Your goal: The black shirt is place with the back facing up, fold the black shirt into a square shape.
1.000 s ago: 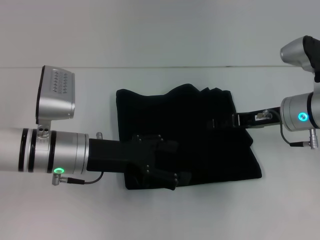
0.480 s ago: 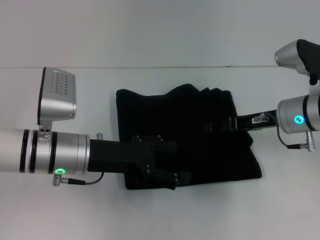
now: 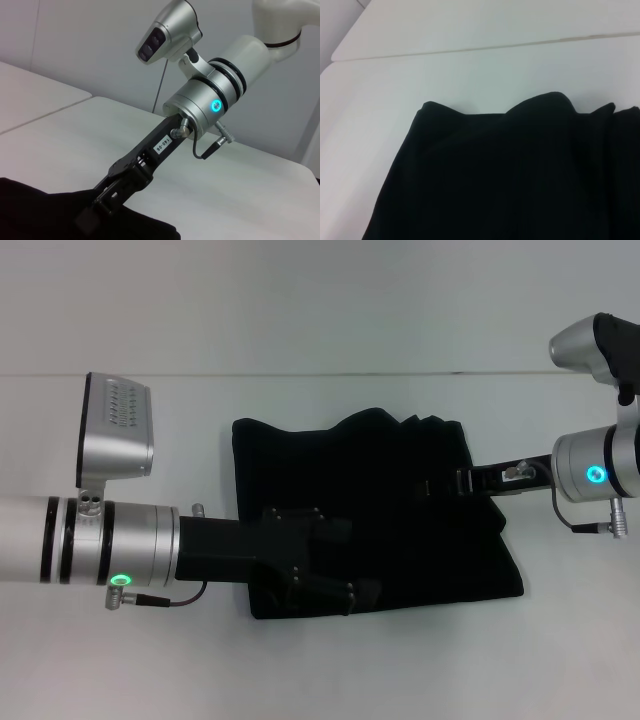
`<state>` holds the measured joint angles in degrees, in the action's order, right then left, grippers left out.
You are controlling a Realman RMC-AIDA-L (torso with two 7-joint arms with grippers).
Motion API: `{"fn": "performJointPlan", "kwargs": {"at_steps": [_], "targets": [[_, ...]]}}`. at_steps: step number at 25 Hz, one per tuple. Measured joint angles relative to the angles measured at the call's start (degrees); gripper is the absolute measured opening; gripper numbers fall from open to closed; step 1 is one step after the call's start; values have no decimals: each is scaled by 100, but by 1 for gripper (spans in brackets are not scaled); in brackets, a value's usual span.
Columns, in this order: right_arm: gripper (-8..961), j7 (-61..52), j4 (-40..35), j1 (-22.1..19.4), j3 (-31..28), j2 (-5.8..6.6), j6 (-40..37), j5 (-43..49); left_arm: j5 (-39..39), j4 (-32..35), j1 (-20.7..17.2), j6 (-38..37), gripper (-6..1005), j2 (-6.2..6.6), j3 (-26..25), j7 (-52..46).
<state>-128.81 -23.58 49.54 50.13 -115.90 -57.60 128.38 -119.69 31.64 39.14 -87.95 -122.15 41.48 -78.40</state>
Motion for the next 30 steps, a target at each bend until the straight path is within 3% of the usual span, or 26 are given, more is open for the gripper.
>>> {"fn": "performJointPlan", "kwargs": {"at_steps": [1,6,28,30], "targets": [[553,-2,0,0,-1,2,1,0,0,0,5,0,942,0,0,0],[468,-5,2,5,4,5,22,9,9,0,43,0,941,3,0,0],[467,41,85,66,91,-123,284,36,17,0,88,88,937,25,0,-70],[348,46,85,77,160,-142,309,39,17,0,84,96,937,30,0,-70]]}}
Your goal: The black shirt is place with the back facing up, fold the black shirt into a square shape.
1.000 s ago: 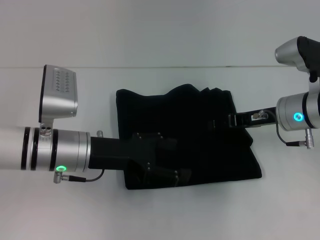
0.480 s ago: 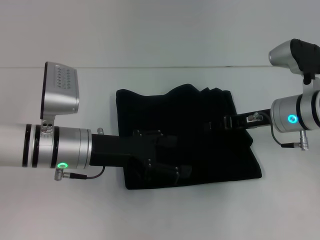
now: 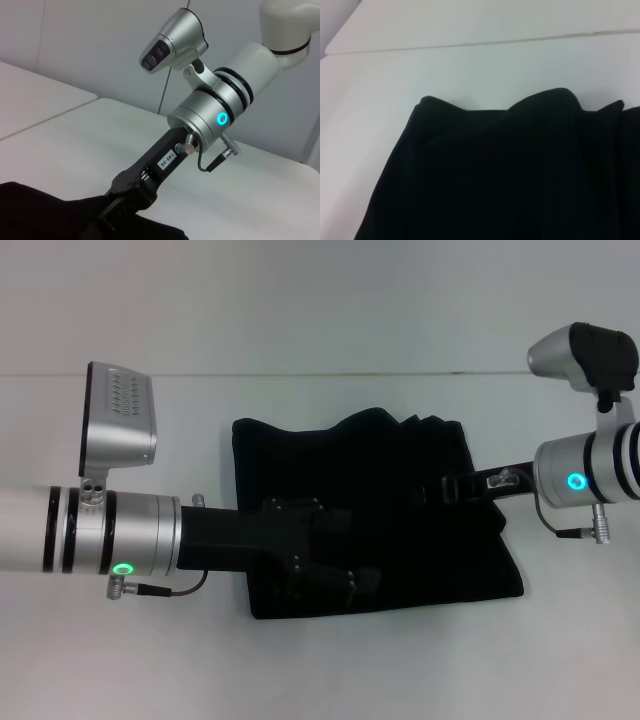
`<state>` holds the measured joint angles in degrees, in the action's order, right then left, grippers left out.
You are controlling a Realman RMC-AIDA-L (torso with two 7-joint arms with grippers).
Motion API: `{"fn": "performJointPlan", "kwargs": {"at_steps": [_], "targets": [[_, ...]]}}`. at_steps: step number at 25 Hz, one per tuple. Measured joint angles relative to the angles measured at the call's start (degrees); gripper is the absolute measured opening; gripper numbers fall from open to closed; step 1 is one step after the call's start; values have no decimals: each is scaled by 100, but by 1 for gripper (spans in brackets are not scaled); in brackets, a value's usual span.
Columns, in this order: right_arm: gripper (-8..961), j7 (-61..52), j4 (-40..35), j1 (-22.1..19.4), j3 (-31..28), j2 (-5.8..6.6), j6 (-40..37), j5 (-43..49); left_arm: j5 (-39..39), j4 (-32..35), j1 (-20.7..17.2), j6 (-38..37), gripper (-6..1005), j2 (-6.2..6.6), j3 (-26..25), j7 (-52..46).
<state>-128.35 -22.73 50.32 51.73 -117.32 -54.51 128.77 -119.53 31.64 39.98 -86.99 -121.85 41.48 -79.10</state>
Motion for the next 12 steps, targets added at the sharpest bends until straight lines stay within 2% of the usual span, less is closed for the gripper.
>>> {"fn": "performJointPlan", "kwargs": {"at_steps": [7,12], "targets": [[57,3,0,14,36,-36,51,-26,0,0,-12,16,937,3,0,0],[39,3,-1,-17,19,-37,110,-31,0,0,-22,16,934,3,0,-7]]}}
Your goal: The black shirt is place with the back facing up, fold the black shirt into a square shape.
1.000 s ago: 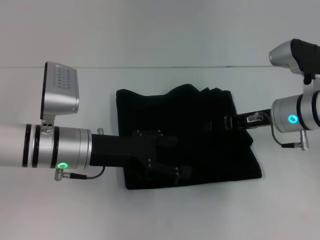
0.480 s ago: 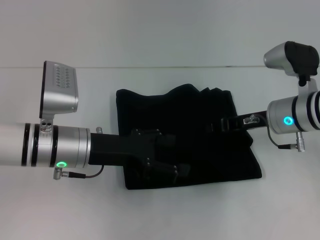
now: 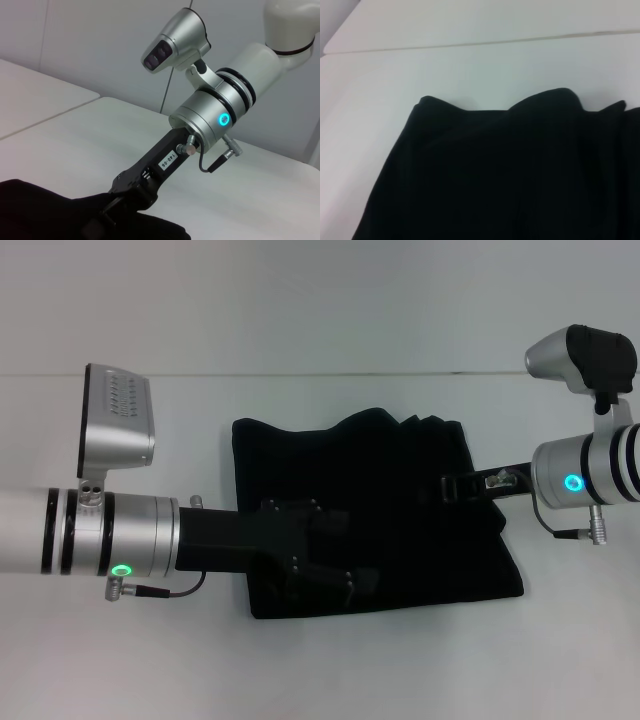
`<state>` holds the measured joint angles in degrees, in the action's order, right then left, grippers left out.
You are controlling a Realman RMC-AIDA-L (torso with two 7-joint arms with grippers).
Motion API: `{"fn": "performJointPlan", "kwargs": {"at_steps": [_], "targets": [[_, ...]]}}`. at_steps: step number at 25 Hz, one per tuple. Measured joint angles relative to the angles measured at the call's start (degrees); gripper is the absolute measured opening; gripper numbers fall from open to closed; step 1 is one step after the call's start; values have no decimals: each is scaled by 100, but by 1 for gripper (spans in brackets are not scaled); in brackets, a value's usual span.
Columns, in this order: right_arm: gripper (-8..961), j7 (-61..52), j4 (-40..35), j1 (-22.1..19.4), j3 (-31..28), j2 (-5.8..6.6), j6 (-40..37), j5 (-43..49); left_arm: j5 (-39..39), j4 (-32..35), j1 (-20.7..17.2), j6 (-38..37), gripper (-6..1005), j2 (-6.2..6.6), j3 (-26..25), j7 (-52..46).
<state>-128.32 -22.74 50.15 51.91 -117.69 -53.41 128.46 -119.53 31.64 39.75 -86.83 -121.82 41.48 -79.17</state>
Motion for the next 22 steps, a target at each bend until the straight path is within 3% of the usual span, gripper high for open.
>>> {"fn": "performJointPlan", "kwargs": {"at_steps": [22], "targets": [[183,-2,-23,-114,-37,-19,306,-21,0,0,-18,17,928,-22,1,-73]]}}
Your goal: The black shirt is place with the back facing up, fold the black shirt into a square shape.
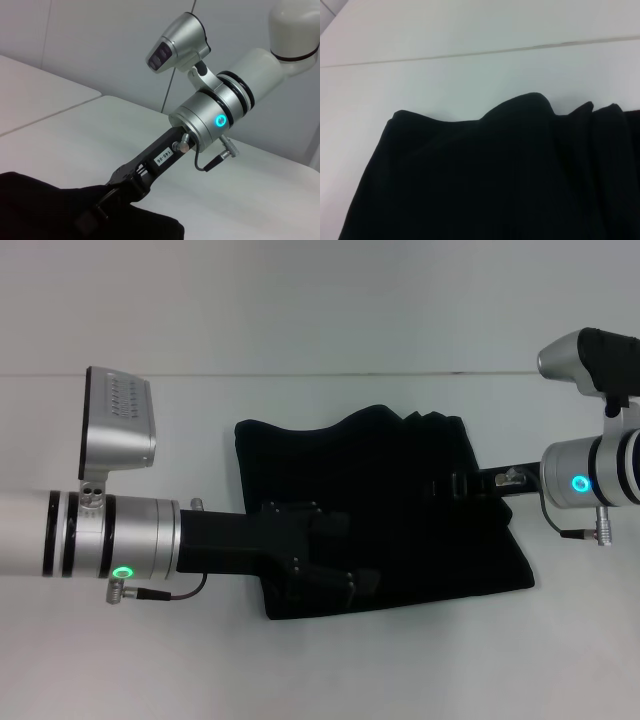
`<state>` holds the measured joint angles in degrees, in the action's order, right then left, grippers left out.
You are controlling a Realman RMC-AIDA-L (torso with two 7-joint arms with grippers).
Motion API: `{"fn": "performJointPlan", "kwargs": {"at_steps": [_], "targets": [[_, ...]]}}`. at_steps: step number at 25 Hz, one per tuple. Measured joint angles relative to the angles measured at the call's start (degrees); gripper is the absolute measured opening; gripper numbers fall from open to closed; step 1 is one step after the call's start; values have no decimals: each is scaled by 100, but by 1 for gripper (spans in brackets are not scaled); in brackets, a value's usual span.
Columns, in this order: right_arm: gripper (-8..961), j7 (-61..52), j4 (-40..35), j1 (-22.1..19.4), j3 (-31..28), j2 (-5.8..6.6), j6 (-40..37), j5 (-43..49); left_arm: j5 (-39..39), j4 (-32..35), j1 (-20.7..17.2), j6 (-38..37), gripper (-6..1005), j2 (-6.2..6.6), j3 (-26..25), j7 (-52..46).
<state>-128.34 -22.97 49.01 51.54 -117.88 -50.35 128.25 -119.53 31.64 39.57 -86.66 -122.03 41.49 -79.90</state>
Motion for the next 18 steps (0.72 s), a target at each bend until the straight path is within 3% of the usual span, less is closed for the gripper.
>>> {"fn": "performJointPlan", "kwargs": {"at_steps": [3,8,18], "targets": [[203,2,-45,3,18,-4,-14,1,0,0,16,1,927,3,0,-21],[452,-54,-32,48,3,32,-49,-1,0,0,40,-2,926,11,0,-75],[481,-80,-29,119,16,21,-168,-1,0,0,42,-12,923,-6,0,-141]]}}
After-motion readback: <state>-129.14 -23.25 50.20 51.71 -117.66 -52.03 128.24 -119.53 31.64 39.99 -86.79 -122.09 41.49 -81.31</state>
